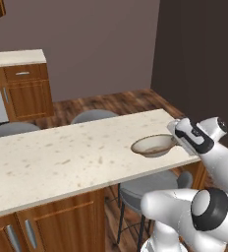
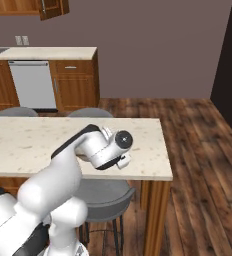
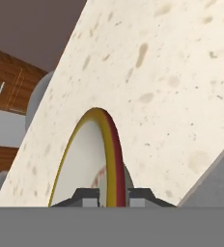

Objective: Pick up the bowls from the cabinet and place each bowl in front of a stool on the dining counter.

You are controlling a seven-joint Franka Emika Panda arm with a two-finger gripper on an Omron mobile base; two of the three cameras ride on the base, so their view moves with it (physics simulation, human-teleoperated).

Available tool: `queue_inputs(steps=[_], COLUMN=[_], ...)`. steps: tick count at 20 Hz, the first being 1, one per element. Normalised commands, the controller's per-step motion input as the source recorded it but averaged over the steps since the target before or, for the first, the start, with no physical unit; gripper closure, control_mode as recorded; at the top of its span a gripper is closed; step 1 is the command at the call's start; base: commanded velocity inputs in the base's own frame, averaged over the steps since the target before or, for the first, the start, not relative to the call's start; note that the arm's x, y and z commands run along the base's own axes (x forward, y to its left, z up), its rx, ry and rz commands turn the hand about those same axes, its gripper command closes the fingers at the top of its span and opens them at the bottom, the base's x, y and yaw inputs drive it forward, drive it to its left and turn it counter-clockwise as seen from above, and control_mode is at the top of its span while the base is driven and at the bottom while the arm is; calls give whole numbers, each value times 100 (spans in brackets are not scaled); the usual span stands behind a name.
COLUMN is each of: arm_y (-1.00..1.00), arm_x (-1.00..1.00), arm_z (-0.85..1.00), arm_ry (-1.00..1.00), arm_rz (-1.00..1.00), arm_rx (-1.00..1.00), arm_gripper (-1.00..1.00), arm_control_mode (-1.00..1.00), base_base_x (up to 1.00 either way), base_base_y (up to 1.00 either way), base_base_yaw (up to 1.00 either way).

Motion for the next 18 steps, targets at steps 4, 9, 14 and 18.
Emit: queue_inputs(steps=[4,9,14,18], arm_y=[0,0,0,-1], arm_x=[28,28,27,24], arm_z=[-36,-37,-39,-39], arm_ry=[0,0,0,0], arm_rz=[0,0,0,0], arm_rx=[0,0,0,0], arm_gripper=[100,100,100,100], arm_control_mode=[-100,-100,-100,-100], base_base_x=[0,0,0,0], base_base_y=[0,0,0,0], base_base_yaw=[0,0,0,0])
